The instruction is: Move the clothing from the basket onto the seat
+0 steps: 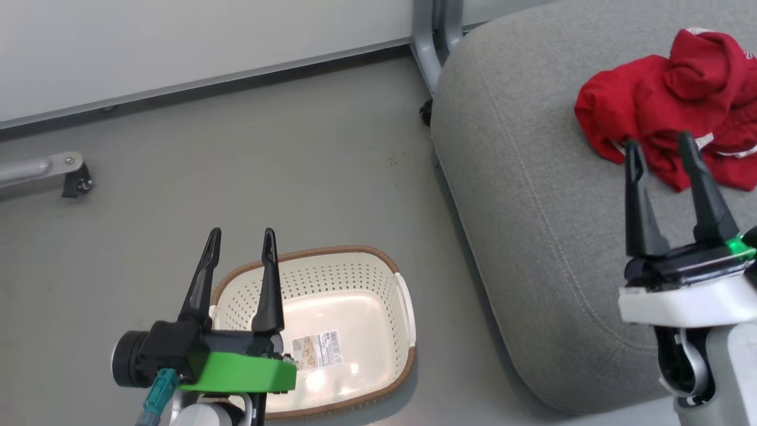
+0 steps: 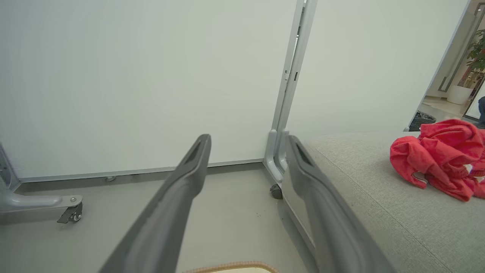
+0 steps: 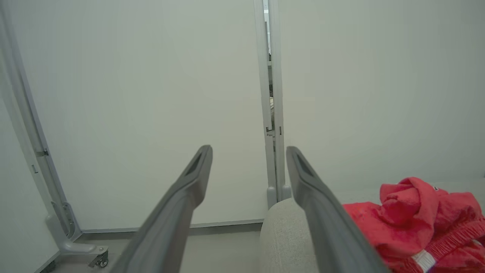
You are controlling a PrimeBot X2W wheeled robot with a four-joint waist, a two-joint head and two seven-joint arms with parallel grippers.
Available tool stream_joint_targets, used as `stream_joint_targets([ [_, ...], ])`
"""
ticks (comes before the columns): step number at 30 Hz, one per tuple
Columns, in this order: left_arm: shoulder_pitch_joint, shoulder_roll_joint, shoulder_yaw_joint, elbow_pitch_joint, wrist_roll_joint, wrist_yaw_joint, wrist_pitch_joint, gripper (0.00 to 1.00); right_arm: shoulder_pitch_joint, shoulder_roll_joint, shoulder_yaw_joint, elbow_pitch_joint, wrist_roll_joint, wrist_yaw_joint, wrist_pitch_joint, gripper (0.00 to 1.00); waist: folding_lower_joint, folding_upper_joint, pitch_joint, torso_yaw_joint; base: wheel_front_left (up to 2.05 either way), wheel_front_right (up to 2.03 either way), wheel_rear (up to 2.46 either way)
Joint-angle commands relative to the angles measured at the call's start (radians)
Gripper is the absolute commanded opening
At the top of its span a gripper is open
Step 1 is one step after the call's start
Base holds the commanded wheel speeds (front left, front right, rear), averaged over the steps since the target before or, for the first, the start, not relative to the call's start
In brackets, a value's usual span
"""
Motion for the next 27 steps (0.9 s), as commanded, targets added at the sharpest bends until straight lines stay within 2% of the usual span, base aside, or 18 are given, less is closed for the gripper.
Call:
stream_joint_targets([
  [1,0.024,0.005,0.002,0.002,0.008,0.004,0.001,1.0,0.03,0.016,-0.004,-0.01,-0.022,0.0,-0.003,1.0,0.0,0.0,-0.052,0.067,0.0,0.0,0.0],
  [8,0.063,0.004,0.022,0.007,0.022,0.033,0.001,1.0,0.135,0.108,-0.03,-0.024,-0.1,0.0,-0.003,1.0,0.0,0.0,-0.077,0.122,0.0,0.0,0.0],
  [13,0.085,0.004,0.043,0.015,0.038,0.048,0.001,1.0,0.156,0.118,0.017,-0.013,-0.13,0.0,-0.003,1.0,0.0,0.0,-0.086,0.131,0.0,0.0,0.0],
  [27,0.096,0.004,0.054,0.031,0.033,0.056,0.001,1.0,0.157,0.129,0.024,-0.004,-0.141,0.0,-0.003,1.0,0.0,0.0,-0.094,0.137,0.0,0.0,0.0],
])
